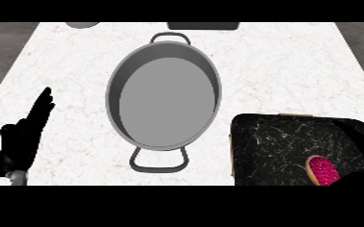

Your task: Pick the cupcake from the tray and place it in the pot

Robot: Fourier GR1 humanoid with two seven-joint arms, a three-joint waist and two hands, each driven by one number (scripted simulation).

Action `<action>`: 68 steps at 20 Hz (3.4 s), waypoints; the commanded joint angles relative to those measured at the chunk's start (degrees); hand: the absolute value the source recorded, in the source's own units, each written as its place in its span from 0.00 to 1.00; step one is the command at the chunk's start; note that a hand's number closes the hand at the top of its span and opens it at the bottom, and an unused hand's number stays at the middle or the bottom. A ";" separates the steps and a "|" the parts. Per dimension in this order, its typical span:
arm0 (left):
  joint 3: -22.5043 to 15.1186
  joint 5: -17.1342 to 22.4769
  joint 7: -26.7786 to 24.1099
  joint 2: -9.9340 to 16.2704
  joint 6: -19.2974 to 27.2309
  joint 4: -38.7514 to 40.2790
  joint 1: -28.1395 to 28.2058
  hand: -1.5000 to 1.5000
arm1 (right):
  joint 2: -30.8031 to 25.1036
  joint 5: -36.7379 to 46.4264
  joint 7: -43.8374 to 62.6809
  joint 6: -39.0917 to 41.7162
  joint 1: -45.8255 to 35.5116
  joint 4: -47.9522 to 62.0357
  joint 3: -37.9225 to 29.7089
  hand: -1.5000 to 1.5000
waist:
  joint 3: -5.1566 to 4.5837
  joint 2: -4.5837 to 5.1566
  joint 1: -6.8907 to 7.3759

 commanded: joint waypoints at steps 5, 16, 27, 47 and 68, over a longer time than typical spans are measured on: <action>0.17 -1.48 -0.11 -1.70 -0.43 -6.61 6.17 0.50 | 1.82 1.14 5.29 4.14 -2.36 5.17 0.54 0.00 | 0.01 -0.16 0.04; 2.97 -3.65 -0.14 -4.22 -2.83 0.02 0.72 0.50 | 10.51 11.14 0.86 2.15 -4.78 15.14 4.63 0.00 | 0.02 -0.07 -0.33; 5.99 -5.46 -0.69 -5.55 -5.78 -2.27 2.55 0.50 | 11.59 15.20 -7.51 7.60 -4.21 16.54 2.50 1.00 | 0.02 -0.10 -0.38; 3.52 -8.19 3.14 -6.62 -8.65 0.52 -5.53 0.50 | 41.49 40.97 -6.98 12.19 -32.09 8.12 47.83 1.00 | -0.34 -0.41 5.49; 5.20 -8.87 3.06 -7.98 -6.48 0.50 -4.67 0.50 | 42.11 45.93 8.68 -20.59 -63.43 14.68 44.73 1.00 | -0.08 -0.15 2.10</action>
